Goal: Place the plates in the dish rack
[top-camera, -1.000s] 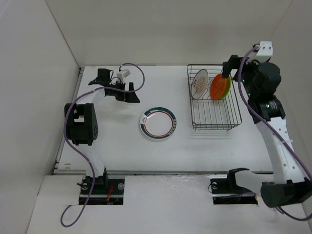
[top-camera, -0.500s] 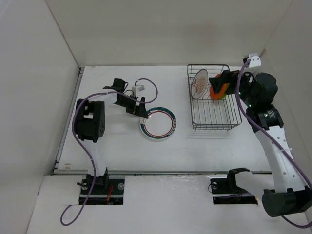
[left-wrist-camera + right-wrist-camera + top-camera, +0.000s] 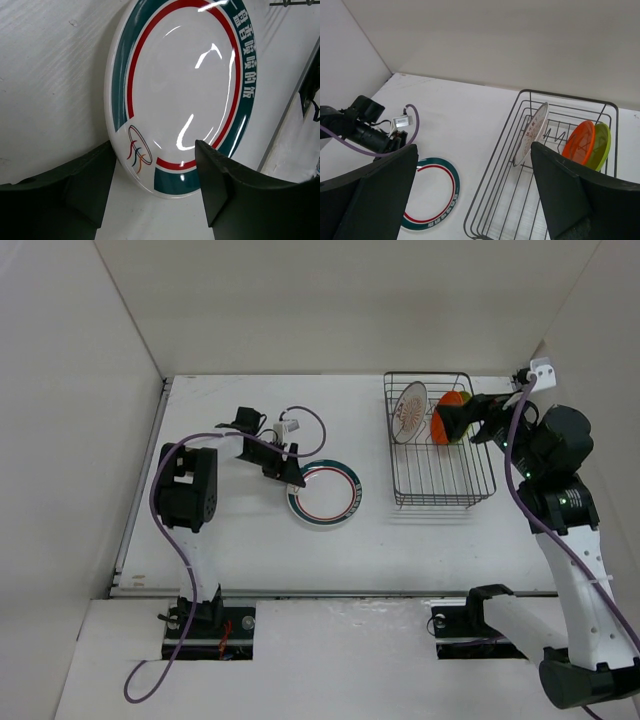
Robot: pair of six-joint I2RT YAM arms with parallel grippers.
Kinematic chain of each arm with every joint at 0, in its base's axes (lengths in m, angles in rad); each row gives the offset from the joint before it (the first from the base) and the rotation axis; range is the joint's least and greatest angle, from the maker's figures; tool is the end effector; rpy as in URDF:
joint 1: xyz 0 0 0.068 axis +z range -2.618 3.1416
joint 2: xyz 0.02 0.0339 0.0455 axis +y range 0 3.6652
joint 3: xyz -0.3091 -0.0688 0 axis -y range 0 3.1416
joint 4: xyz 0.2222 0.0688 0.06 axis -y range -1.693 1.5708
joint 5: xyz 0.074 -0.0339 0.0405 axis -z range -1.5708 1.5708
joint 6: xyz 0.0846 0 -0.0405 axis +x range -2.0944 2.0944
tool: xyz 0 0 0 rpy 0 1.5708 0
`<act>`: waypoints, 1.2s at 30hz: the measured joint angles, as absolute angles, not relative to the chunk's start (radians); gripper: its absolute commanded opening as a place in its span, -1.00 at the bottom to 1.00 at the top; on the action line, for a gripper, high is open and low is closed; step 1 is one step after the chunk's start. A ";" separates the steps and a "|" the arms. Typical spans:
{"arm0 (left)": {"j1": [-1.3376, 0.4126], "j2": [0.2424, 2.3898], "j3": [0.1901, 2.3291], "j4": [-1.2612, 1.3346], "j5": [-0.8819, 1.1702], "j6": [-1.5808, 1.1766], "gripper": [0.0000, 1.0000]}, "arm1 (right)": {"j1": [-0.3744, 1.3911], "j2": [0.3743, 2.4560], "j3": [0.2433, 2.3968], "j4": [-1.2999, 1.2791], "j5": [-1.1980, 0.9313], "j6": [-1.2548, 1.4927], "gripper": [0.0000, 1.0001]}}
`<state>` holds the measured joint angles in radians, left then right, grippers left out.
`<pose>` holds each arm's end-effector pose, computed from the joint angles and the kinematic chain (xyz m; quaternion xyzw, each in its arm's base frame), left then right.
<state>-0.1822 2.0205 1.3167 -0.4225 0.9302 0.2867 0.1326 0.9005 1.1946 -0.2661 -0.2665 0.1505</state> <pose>0.3970 -0.1421 0.1814 0.2987 0.8250 -0.4266 0.2196 0.1743 0.0457 0.4819 -0.0891 0.6918 0.1919 0.6904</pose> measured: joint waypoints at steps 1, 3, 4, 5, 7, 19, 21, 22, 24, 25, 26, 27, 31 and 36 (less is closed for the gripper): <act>-0.184 2.020 1.317 -0.421 0.929 0.284 0.16 | 0.133 0.899 1.195 -0.269 -0.268 0.150 0.95; -0.189 2.022 1.316 -0.417 0.919 0.280 -0.05 | 0.133 0.898 1.195 -0.281 -0.271 0.151 0.93; -0.190 2.026 1.316 -0.414 0.911 0.276 -0.11 | 0.133 0.897 1.195 -0.284 -0.271 0.151 0.93; -0.191 2.029 1.316 -0.413 0.911 0.274 -0.18 | 0.133 0.897 1.195 -0.285 -0.271 0.151 0.93; -0.190 2.035 1.316 -0.408 0.899 0.269 -0.45 | 0.133 0.897 1.195 -0.286 -0.271 0.151 0.93; -0.195 2.074 1.343 -0.470 0.916 0.225 -1.00 | 0.140 0.907 1.058 -0.212 -0.297 0.202 1.00; -0.194 2.072 1.357 -0.489 0.930 0.241 -1.00 | 0.140 0.926 1.009 -0.177 -0.334 0.227 1.00; -0.192 2.069 1.363 -0.492 0.941 0.250 -1.00 | 0.144 0.940 0.991 -0.163 -0.353 0.238 0.96; -0.186 2.052 1.372 -0.497 0.958 0.263 -1.00 | 0.158 0.962 0.963 -0.139 -0.383 0.255 0.90; -0.182 2.041 1.375 -0.498 0.965 0.270 -1.00 | 0.172 0.968 0.949 -0.126 -0.396 0.261 0.87; -0.171 2.010 1.382 -0.500 0.965 0.271 -1.00 | 0.187 0.970 0.938 -0.114 -0.408 0.263 0.87; -0.163 1.986 1.391 -0.505 0.966 0.272 -1.00 | 0.207 0.969 0.928 -0.097 -0.415 0.266 0.87; -0.130 1.853 1.468 -0.495 0.958 0.275 -1.00 | 0.294 0.960 0.906 -0.015 -0.441 0.266 0.82; -0.118 1.702 1.564 -0.477 0.980 0.265 -1.00 | 0.382 1.003 0.902 0.070 -0.460 0.259 0.69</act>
